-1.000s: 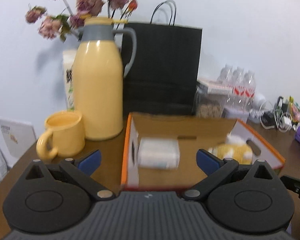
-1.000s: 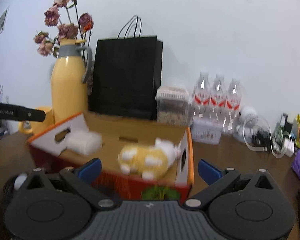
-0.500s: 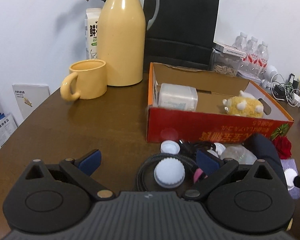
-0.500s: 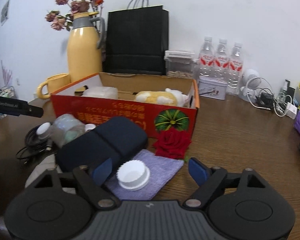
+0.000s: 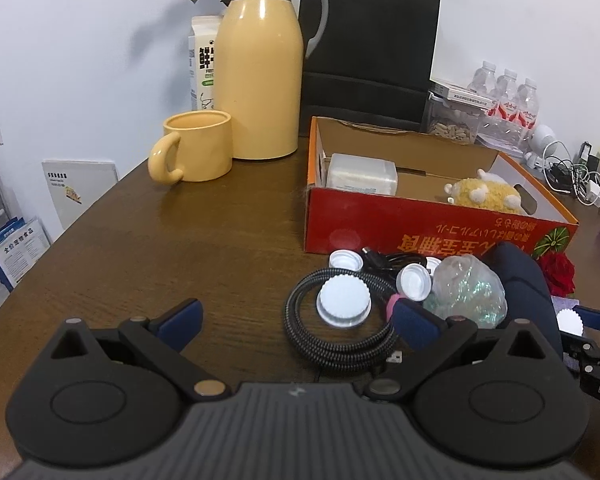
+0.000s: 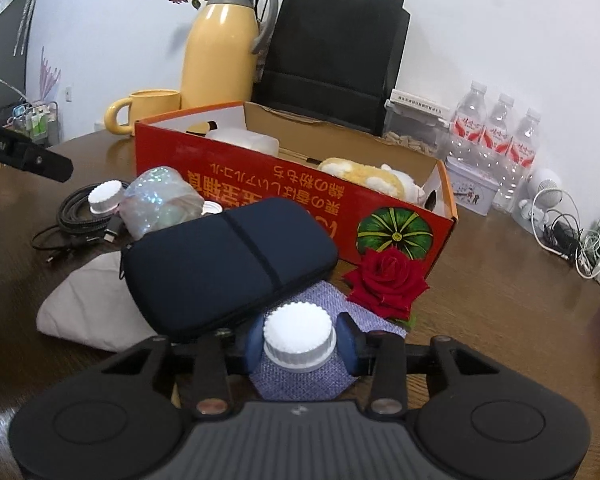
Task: Organize objects
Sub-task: 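Move the left gripper to a white cap while the right approaches another cap, then close the right gripper on the cap on the purple cloth while the left grasps a cap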
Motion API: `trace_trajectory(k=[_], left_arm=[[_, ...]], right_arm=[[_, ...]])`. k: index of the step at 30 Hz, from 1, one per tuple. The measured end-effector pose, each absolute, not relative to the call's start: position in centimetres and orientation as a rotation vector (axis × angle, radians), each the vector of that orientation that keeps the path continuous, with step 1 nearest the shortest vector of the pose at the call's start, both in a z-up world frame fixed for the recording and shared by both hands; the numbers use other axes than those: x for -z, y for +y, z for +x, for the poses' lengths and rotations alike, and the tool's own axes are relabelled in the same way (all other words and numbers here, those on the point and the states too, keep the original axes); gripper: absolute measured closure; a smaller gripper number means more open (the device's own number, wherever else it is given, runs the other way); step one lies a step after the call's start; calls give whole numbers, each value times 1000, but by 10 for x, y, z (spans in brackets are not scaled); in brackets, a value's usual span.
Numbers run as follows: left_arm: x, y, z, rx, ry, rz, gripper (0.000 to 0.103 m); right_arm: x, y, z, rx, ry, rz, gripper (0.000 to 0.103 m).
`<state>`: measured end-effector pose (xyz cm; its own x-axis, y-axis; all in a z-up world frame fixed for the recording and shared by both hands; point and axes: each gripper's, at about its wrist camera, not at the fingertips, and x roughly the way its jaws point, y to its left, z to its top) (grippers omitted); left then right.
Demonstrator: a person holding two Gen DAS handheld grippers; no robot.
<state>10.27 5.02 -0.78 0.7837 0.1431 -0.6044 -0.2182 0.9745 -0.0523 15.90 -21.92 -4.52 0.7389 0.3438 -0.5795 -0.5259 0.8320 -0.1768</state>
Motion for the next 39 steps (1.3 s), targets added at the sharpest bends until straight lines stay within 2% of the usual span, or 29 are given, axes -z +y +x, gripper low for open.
trace_trajectory(k=[11, 19, 21, 23, 26, 33, 36, 37, 39], left_arm=[[10, 40, 102, -207, 649, -119, 0], [17, 32, 111, -211, 638, -91, 0], [17, 30, 116, -205, 627, -81, 10], [18, 28, 120, -198, 623, -68, 28], [22, 27, 130, -171, 641, -66, 44], [30, 26, 146, -152, 669, -67, 50], [34, 29, 152, -153, 681, -77, 58], [36, 30, 154, -151, 685, -82, 65], [38, 32, 154, -145, 686, -95, 66]], right_arm=[[20, -266, 145, -407, 368, -53, 65], [22, -267, 138, -408, 360, -59, 65], [22, -266, 137, -407, 361, -64, 65], [23, -266, 137, -405, 363, -63, 65], [23, -266, 137, -403, 365, -60, 65], [25, -265, 139, -404, 375, -63, 65], [26, -265, 139, -405, 378, -64, 65], [26, -265, 139, -406, 378, -64, 65], [26, -265, 140, -406, 380, -66, 65]])
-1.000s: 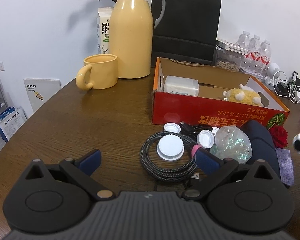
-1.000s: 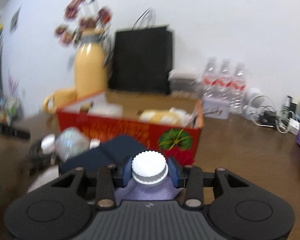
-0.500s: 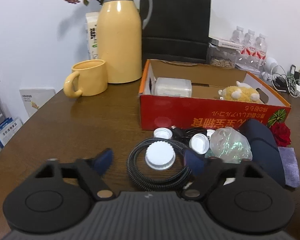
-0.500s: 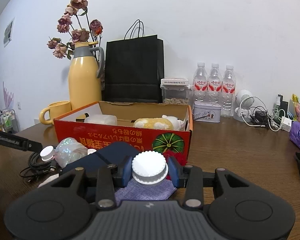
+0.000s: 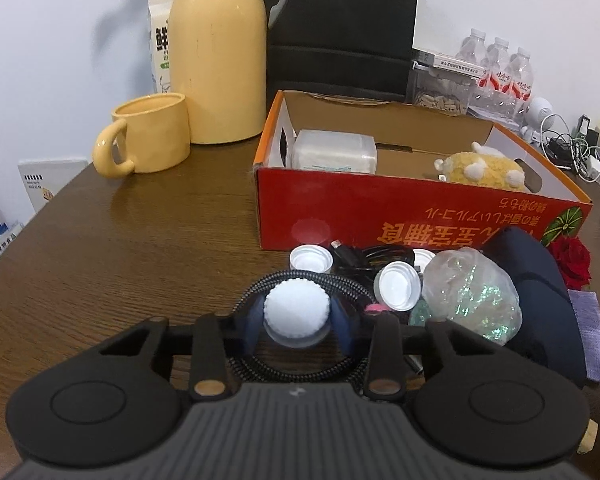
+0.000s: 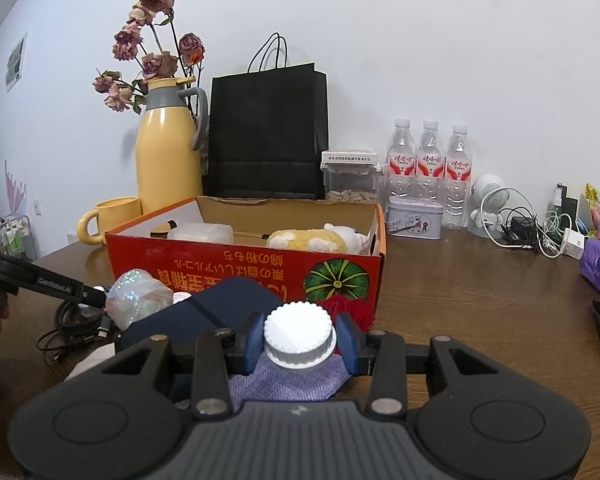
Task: Organize objects
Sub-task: 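Close the right gripper on the cap on the purple cloth while the left grasps a cap, then carry both white caps into the cardboard box while both grippers open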
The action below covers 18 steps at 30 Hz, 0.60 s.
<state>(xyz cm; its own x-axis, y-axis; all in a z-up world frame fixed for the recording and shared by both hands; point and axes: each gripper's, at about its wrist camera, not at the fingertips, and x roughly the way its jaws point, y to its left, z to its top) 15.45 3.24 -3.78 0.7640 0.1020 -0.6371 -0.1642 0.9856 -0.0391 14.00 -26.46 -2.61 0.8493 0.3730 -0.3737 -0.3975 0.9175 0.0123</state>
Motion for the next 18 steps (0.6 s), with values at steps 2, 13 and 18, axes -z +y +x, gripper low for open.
trace_trajectory(k=[2, 13, 18], left_arm=[[39, 32, 153, -143, 680, -95, 66], [18, 34, 135, -132, 588, -118, 66], [-3, 32, 135, -110, 525, -106, 66]], right_arm=[[27, -264, 140, -407, 383, -68, 65], [27, -263, 141, -405, 379, -75, 65], [20, -258, 142, -406, 354, -91, 65]])
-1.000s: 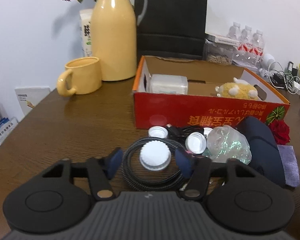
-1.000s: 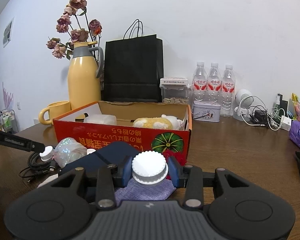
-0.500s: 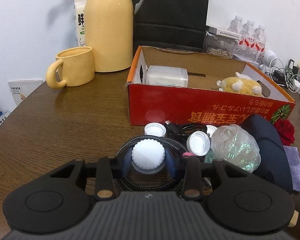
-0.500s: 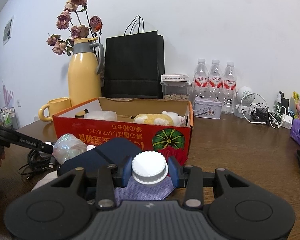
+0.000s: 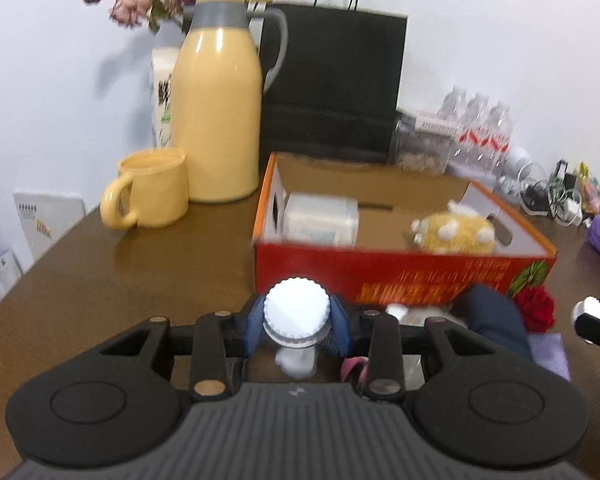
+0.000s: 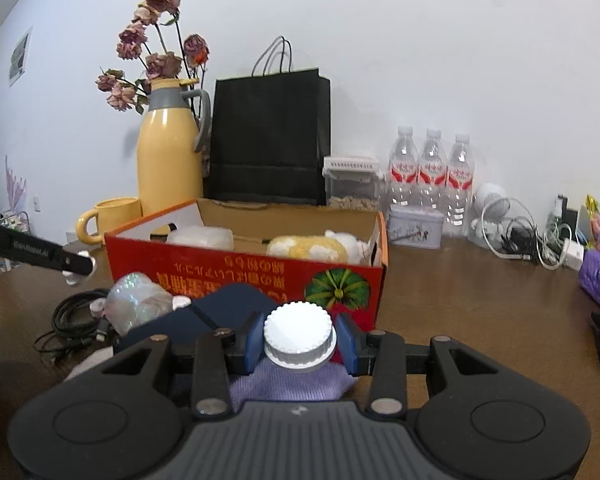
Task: Organize objects
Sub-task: 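Carry both white caps into the cardboard box while both grippers open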
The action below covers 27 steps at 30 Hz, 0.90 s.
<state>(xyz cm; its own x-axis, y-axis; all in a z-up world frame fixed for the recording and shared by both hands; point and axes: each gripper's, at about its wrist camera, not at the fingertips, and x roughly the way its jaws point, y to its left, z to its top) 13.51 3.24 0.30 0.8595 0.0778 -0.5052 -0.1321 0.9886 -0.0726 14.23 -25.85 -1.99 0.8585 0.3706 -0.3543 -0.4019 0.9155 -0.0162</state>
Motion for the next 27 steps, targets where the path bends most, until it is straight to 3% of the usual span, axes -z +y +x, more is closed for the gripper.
trace_trajectory(k=[14, 27], left_arm=[[-40, 22, 197, -66, 411, -58, 66], [-5, 32, 272, -43, 512, -46, 66]], right_arm=[[-32, -185, 208, -516, 243, -154, 65], [-2, -136, 298, -516, 418, -147, 65]])
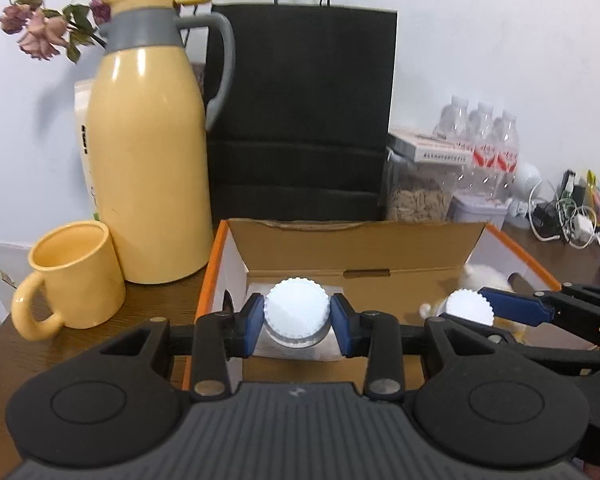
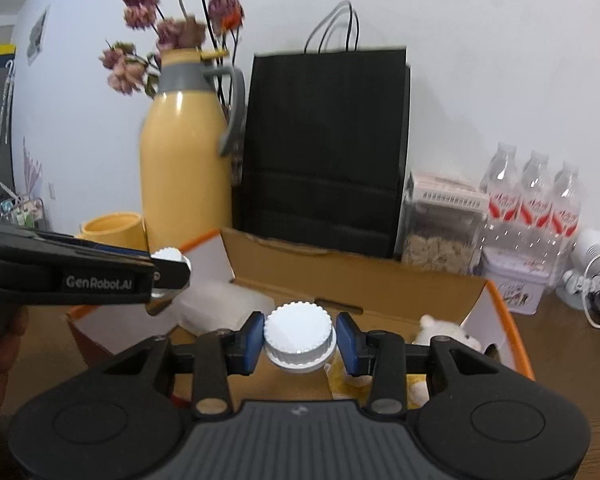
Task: Organize objects
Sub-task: 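Carry both white caps into the cardboard box while both grippers open, then withdraw both grippers from the cardboard box back to the table items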
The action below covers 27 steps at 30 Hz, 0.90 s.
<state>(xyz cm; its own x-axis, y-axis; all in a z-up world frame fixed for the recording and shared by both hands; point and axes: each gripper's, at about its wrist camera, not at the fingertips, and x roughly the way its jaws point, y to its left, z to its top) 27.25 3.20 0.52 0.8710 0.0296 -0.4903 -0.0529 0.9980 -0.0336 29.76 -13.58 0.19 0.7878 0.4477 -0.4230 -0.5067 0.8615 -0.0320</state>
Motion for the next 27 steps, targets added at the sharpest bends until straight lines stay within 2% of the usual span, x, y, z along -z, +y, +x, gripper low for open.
trace_trajectory(k=[7, 9, 10, 11, 12, 13, 14, 20, 27], left_arm=[[9, 29, 280, -29, 557, -18, 65], [9, 28, 278, -30, 543, -15, 52], [8, 28, 277, -33, 535, -17, 31], [7, 29, 275, -38, 519, -27, 6], [6, 29, 273, -45, 497, -36, 0], [4, 30, 270, -55, 475, -39, 0], [3, 29, 270, -58, 472, -38, 0], [3, 30, 273, -73, 488, -46, 0], [1, 30, 268, -69, 454, -56, 0]], right_arm=[[20, -133, 310, -525, 504, -158, 65], [21, -134, 309, -520, 512, -161, 65], [21, -135, 308, -517, 511, -161, 63], [21, -136, 307, -513, 510, -163, 52], [20, -137, 306, -504, 509, -163, 43], [20, -137, 305, -494, 501, -164, 25], [19, -138, 304, -486, 489, -166, 13], [17, -140, 304, -471, 482, -161, 1], [12, -145, 301, -466, 464, -156, 0]])
